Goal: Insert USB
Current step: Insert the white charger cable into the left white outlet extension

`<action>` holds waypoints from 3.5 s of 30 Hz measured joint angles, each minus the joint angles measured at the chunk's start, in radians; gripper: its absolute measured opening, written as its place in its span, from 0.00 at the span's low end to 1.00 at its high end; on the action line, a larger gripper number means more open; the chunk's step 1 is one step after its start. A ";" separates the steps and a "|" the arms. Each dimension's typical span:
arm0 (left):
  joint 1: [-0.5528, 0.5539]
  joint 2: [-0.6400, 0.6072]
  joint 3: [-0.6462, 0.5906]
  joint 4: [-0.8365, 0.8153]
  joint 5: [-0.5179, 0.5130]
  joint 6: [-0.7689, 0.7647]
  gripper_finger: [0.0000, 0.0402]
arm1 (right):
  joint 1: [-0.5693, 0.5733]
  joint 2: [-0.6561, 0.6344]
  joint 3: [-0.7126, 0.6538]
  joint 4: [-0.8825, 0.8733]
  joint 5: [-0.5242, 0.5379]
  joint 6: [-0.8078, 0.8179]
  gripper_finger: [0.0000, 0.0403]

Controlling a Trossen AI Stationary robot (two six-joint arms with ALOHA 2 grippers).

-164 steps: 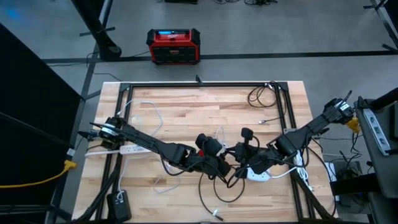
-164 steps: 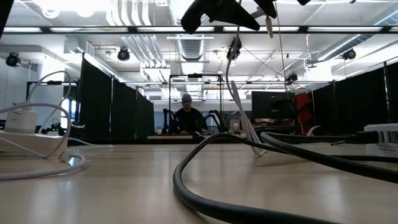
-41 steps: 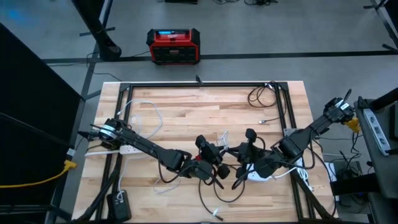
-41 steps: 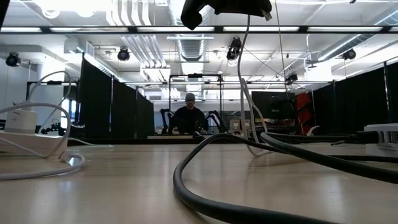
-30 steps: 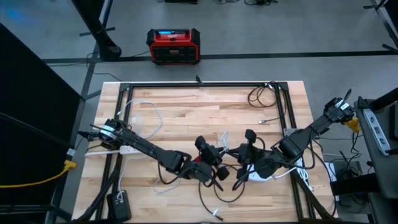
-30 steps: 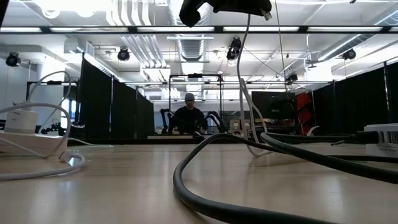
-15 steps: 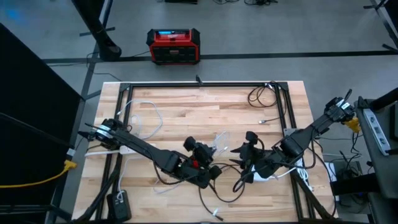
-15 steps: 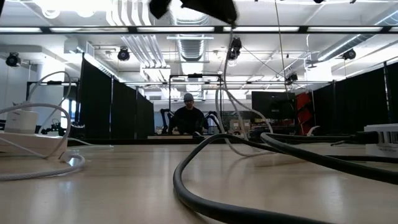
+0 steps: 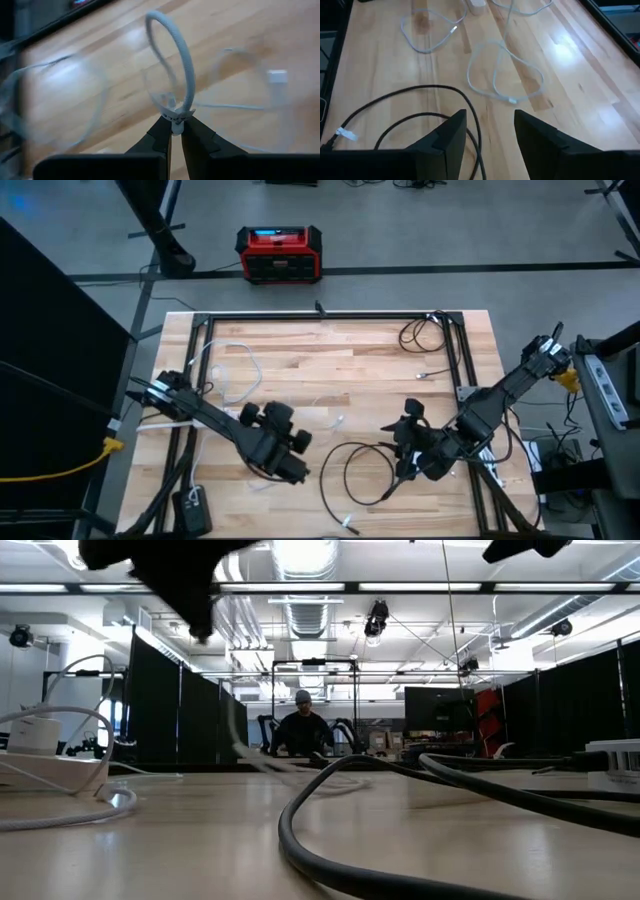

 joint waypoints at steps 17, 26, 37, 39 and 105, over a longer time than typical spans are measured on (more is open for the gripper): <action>-0.003 -0.231 -0.520 0.190 0.214 -0.284 0.04 | 0.018 0.000 -0.031 0.010 0.003 0.022 0.19; -0.003 -0.193 -0.641 0.367 0.196 -0.355 0.04 | 0.018 0.000 -0.031 0.018 0.003 0.028 0.12; -0.005 -0.184 -0.643 0.333 0.225 -0.468 0.04 | 0.018 0.000 -0.031 0.018 0.003 0.028 0.11; -0.007 -0.184 -0.643 0.337 0.234 -0.468 0.04 | 0.018 0.000 -0.031 0.018 0.003 0.028 0.11; 0.022 -0.183 -0.661 0.372 0.264 -0.363 0.23 | 0.020 0.000 -0.031 0.068 -0.016 0.036 0.14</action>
